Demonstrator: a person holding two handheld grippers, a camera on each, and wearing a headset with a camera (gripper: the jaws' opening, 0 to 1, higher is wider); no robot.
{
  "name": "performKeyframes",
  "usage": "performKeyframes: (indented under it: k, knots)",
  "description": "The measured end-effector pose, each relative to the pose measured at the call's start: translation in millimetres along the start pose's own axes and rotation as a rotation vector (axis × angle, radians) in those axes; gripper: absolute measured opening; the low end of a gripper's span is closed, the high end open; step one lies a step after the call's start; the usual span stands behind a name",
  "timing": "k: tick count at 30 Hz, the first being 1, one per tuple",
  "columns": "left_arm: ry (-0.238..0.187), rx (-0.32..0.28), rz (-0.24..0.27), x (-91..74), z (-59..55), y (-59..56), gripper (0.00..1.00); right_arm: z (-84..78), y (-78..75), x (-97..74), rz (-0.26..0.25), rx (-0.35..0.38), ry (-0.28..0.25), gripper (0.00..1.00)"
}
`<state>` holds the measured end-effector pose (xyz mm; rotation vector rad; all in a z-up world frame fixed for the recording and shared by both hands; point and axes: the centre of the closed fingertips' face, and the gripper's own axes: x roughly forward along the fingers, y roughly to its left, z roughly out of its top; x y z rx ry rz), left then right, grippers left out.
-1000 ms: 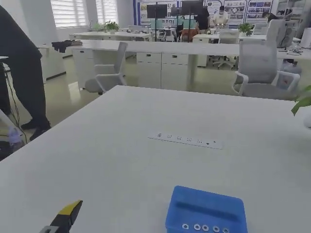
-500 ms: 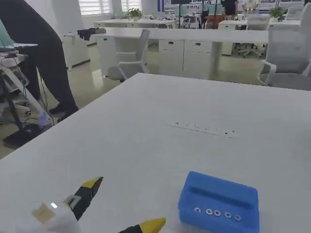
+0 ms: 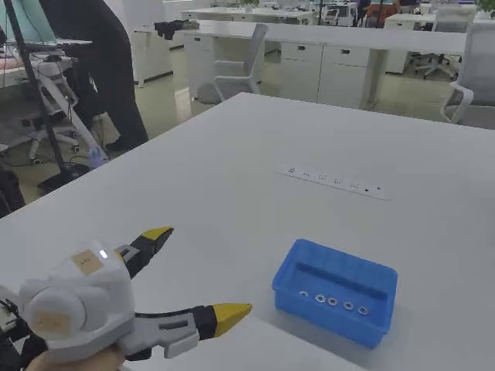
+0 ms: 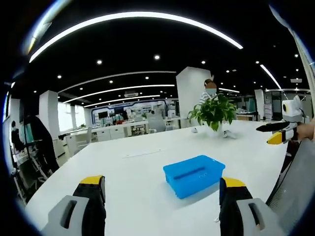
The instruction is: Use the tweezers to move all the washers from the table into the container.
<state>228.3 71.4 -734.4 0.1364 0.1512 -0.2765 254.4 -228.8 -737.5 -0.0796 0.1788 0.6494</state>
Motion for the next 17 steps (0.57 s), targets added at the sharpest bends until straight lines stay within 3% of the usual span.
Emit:
performKeyframes:
  k: [8, 13, 17]
  knots:
    - [-0.033, -0.075, -0.028, -1.1, 3.8, -0.3, 0.99, 13.8, -28.8, -13.0, -0.156, 0.015, -0.068, 0.99]
    - [-0.044, -0.093, -0.016, -1.3, 4.8, 2.4, 0.99, 15.5, -30.7, -14.6, -0.167, 0.000, -0.071, 0.99]
    - [-0.033, -0.125, -0.036, 0.4, 1.5, 1.0, 0.99, 21.5, -33.2, -17.7, -0.177, -0.018, -0.100, 0.99]
